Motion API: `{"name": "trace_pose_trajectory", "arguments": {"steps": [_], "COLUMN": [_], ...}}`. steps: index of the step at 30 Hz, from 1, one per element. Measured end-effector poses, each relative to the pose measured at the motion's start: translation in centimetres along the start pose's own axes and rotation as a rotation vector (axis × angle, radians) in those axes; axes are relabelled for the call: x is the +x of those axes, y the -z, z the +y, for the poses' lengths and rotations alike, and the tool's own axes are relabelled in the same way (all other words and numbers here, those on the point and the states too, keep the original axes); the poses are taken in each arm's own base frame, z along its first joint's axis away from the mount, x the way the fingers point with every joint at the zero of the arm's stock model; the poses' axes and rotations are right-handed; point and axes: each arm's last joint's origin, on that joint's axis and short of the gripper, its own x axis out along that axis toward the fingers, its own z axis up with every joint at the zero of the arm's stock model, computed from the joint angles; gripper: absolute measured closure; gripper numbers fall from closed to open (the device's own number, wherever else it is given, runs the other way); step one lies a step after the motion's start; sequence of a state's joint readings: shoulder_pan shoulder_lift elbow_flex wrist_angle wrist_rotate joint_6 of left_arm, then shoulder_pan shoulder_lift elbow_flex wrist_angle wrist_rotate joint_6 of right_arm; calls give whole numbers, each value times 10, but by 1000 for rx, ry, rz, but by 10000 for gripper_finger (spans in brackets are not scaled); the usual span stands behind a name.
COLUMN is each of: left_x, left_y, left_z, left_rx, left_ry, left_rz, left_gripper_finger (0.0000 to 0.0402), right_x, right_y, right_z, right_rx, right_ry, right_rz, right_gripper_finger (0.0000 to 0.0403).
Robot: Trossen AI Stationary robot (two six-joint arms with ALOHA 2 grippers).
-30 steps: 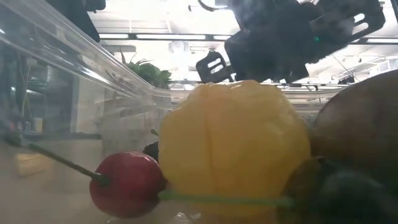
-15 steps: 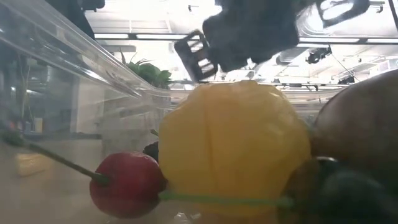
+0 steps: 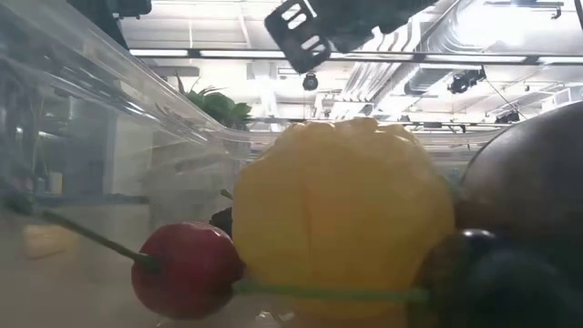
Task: Pick and placing Produce into tupperware
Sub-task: Put the dark purple blueberry into the transparent bin
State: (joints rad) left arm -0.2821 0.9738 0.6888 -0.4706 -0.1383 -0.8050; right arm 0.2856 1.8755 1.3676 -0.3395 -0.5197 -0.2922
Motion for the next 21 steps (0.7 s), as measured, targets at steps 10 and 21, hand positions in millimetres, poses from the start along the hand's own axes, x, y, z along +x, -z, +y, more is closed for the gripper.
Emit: {"name": "trace_pose_trajectory", "arguments": {"steps": [10, 21], "left_x": [0, 0], "left_y": [0, 0], "left_z": [0, 0], "left_rx": [-2, -1], "left_ry": [-3, -5], "left_rz": [2, -1], "left_gripper_finger": [396, 396], "right_x": [-9, -8], "right_y": [-32, -35], "right_z": [27, 39], "right_rx": [46, 163], "right_ry": [103, 247], "right_rz": [138, 221], "right_gripper_finger": [362, 362]}}
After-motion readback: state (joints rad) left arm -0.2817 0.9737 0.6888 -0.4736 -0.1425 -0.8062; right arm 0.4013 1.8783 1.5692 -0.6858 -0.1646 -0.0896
